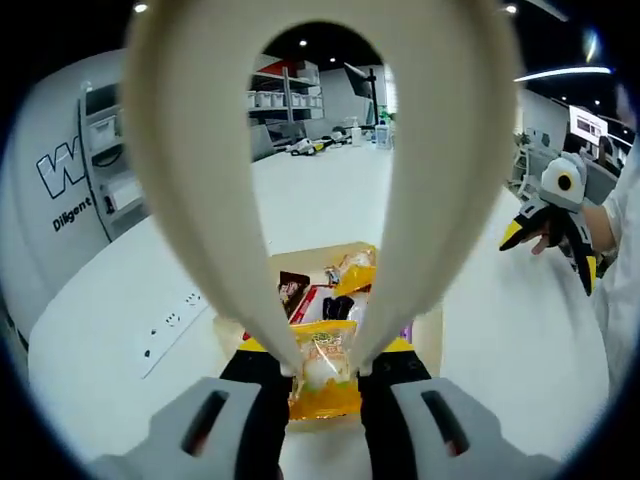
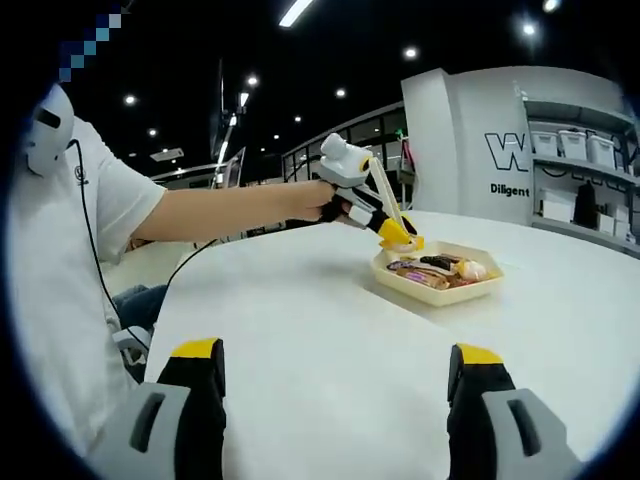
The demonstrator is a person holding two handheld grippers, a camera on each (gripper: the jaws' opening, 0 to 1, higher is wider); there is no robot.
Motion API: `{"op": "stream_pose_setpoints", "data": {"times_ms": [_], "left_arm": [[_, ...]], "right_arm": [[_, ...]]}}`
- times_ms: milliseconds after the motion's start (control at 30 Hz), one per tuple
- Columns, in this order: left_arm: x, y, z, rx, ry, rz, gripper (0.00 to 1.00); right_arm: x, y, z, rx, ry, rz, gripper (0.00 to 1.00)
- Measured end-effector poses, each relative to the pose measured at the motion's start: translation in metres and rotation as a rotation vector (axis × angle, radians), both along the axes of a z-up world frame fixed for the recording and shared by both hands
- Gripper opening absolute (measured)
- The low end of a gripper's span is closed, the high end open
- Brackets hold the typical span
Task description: Place the target food into the container with the food tongs after gripping and lifting it, then release it inside without dropping or visibly crushing the food.
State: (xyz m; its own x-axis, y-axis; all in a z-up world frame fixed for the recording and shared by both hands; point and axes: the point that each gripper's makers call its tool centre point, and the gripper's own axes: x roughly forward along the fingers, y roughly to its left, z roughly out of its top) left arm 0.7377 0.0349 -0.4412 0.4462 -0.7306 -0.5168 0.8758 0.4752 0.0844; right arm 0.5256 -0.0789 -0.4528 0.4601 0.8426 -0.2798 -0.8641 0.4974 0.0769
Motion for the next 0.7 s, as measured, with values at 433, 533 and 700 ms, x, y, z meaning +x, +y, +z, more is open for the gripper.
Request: {"op": "stream_pose_setpoints", "data": {"times_ms": [433, 533, 700], "left_arm": [[0.007, 0.008, -0.014, 0.035, 0.028, -0.001, 0.28], [0.008, 0.009, -0.013, 0.025, 0.034, 0.011, 0.28], [0.003, 0.009, -0.008, 0.015, 0.028, 0.011, 0.28]], "right_arm": [[-0.001, -0.006, -0.001, 0.003, 0.002, -0.012, 0.93], [-0.001, -0.006, 0.000, 0.005, 0.001, -0.010, 0.93], [-0.003, -0.008, 0.002, 0.007, -0.004, -0.015, 0.93]]}}
